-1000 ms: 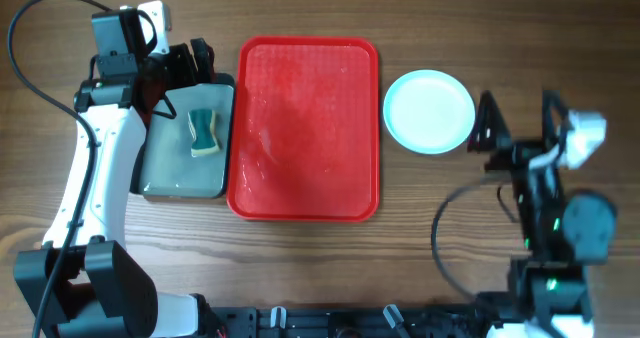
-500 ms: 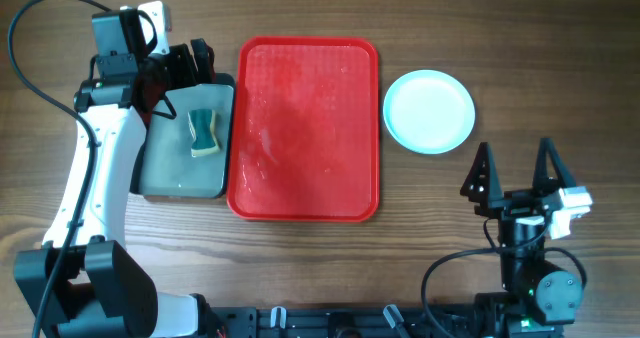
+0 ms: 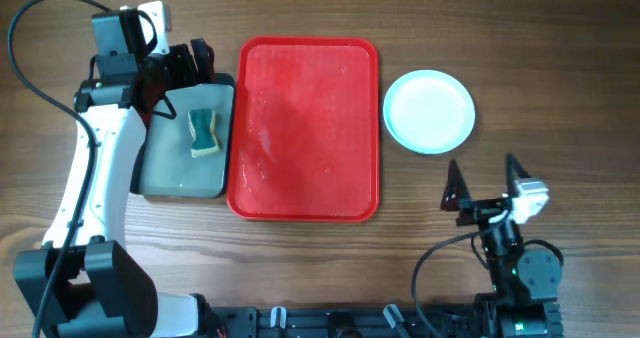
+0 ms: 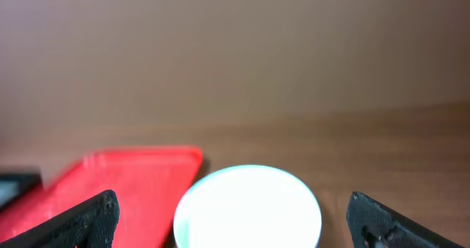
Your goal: Clean dirty plates on tray and stack at the side
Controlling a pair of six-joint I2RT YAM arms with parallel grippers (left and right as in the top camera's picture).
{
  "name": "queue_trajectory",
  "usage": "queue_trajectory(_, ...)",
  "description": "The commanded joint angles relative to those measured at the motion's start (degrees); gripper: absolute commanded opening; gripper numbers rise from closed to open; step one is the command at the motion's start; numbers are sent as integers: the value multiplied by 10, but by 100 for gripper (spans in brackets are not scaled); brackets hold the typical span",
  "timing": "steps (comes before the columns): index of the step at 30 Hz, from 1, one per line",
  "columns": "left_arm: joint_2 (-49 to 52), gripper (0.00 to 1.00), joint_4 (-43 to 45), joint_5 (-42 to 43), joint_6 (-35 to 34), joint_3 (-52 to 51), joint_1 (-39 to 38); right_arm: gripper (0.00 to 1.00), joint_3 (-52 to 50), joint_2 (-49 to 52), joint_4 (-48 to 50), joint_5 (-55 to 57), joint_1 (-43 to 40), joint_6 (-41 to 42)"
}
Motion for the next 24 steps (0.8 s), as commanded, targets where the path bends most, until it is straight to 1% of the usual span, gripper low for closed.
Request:
queue_trajectory(1, 4, 100, 2, 5, 3, -1, 0, 100, -1, -7, -9, -51, 3, -120)
queue_trajectory(5, 4, 100, 2, 5, 3, -1, 0, 100, -1, -7, -11, -26, 3, -132)
queue_trajectory(24, 4, 100, 2, 5, 3, -1, 0, 100, -1, -7, -10, -30, 3, -132)
